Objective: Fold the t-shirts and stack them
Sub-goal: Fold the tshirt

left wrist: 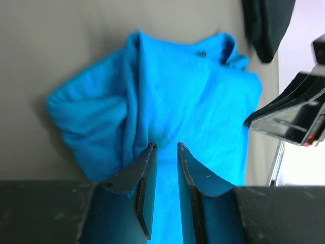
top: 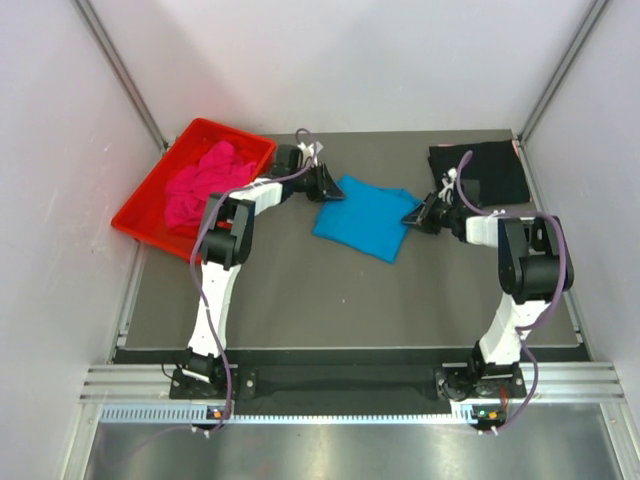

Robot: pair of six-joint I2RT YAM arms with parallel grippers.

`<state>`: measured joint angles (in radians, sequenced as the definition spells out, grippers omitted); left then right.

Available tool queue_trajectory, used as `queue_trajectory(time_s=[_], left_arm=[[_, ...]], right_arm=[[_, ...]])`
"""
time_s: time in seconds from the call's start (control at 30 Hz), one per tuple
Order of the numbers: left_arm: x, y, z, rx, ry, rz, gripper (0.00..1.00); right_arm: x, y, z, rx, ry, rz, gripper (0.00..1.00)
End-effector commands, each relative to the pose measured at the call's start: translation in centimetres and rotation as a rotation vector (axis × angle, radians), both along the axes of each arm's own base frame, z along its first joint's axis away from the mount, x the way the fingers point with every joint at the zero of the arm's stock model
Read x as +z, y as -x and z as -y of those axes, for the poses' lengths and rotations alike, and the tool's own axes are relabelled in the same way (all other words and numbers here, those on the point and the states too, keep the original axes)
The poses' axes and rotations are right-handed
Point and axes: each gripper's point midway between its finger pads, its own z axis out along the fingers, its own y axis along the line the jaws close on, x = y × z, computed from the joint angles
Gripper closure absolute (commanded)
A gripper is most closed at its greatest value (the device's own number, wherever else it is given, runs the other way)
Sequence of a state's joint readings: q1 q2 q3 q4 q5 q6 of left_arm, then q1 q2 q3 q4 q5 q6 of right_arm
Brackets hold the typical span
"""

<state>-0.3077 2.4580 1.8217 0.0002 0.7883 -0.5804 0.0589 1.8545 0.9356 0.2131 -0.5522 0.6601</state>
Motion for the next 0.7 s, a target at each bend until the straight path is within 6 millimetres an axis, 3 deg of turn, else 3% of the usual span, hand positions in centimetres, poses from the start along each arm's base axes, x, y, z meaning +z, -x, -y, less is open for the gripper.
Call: queue_trajectory(time_s=[0.0, 0.17, 0.23, 0.27, 0.3, 0.33, 0.37, 0.4, 0.47, 0.5, 0.53, 0.6, 0.67], left_arm=[[2.7, -3.8, -1.3, 0.075, 0.026, 0.126, 0.72], [4.9, -5.1, -2.4, 0.127, 0.046, 0.122, 0.73], [7.1, -5.1, -2.6, 0.127, 0.04, 0.161, 0.73], [7.0, -4.9, -3.0, 0.147, 0.008, 0.138, 0.72], [7.8, -4.5, -3.4, 0.155, -0.02, 0.124, 0.73], [8.6, -4.6, -3.9, 0.165, -0.054, 0.14, 0.73], [8.4, -3.7, -4.4, 0.164, -0.084, 0.095, 0.73], [10.4, -3.4, -4.8, 0.175, -0.092, 0.128, 0.73], [10.1, -1.9, -5.7, 0.173, -0.136, 0.132, 0.73], [12.0, -1.3, -6.1, 0.184, -0.142, 0.169, 0.73], [10.9, -0.1, -6.5, 0.181, -0.162, 0.143, 0.72], [12.4, 1.4, -6.7, 0.17, -0.155, 0.152, 0.72], [12.2, 3.1, -6.8, 0.151, -0.15, 0.11, 0.72]], right_arm=[[0.6, -1.6, 1.9, -0.081, 0.035, 0.067, 0.85], [1.6, -1.4, 2.8, -0.121, 0.059, 0.076, 0.83], [2.6, -1.3, 3.3, -0.145, 0.079, 0.085, 0.77], [2.9, -1.3, 3.7, -0.165, 0.093, 0.086, 0.75], [2.7, -0.8, 4.0, -0.183, 0.11, 0.055, 0.71], [3.7, -0.9, 4.6, -0.216, 0.126, 0.075, 0.71], [4.3, -0.9, 4.6, -0.219, 0.127, 0.09, 0.71], [4.8, -1.0, 4.6, -0.219, 0.122, 0.106, 0.73], [6.2, -1.1, 4.1, -0.199, 0.1, 0.141, 0.76], [6.6, -1.3, 3.8, -0.187, 0.091, 0.152, 0.79], [7.3, -1.6, 3.3, -0.166, 0.075, 0.172, 0.8], [7.8, -2.0, 2.7, -0.145, 0.054, 0.192, 0.81], [7.7, -2.6, 2.1, -0.12, 0.033, 0.2, 0.81]])
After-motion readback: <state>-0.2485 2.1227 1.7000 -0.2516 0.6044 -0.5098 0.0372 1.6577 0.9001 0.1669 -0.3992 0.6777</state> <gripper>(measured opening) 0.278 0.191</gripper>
